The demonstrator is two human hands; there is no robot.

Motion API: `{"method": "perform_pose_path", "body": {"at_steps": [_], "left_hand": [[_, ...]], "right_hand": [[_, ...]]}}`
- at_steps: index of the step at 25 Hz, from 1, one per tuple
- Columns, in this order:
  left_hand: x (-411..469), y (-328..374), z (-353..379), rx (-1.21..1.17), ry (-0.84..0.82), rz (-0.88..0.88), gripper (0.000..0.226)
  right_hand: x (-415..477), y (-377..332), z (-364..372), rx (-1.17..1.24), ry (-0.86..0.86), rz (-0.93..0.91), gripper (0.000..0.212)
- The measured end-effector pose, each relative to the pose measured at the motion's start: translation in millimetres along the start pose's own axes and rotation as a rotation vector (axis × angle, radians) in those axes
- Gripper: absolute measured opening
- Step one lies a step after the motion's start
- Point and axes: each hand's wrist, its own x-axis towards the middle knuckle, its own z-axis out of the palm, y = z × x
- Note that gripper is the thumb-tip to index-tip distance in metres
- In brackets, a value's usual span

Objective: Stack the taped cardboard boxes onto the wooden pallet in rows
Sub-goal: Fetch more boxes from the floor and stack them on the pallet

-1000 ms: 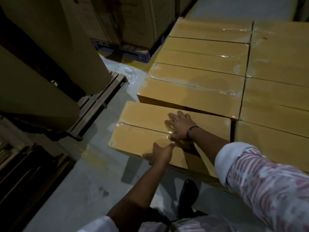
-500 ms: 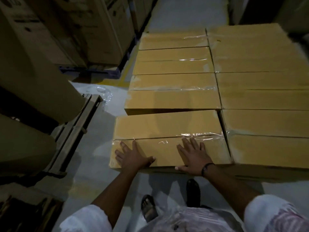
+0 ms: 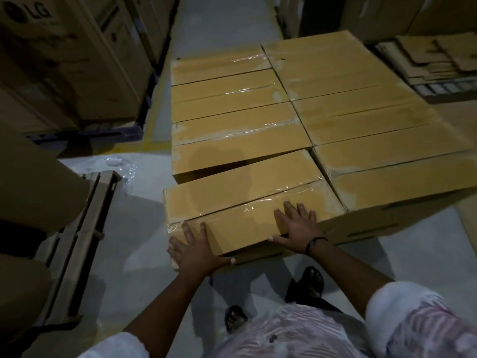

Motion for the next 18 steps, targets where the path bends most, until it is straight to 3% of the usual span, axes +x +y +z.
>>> {"method": "perform_pose_path", "body": {"at_steps": [3, 7, 12, 18], "left_hand": [[-11, 29, 1, 0.032, 0.030, 0.148, 0.142], [-20, 80, 2, 0.091, 0.062, 0.282, 0.127], [-12, 100, 12, 0.094, 0.104, 0.187, 0.119], [-3, 99, 17, 0.037, 0.042, 0.103, 0.111]], "right_hand": [[17, -24, -41, -0.009, 0.032, -0.135, 0.087], [59, -67, -90, -0.257, 0.020, -0.374, 0.081], [112, -89, -96, -0.510, -0.076, -0.491, 0.083], [157, -90, -82, -0.527, -0.067, -0.567, 0.092]]}}
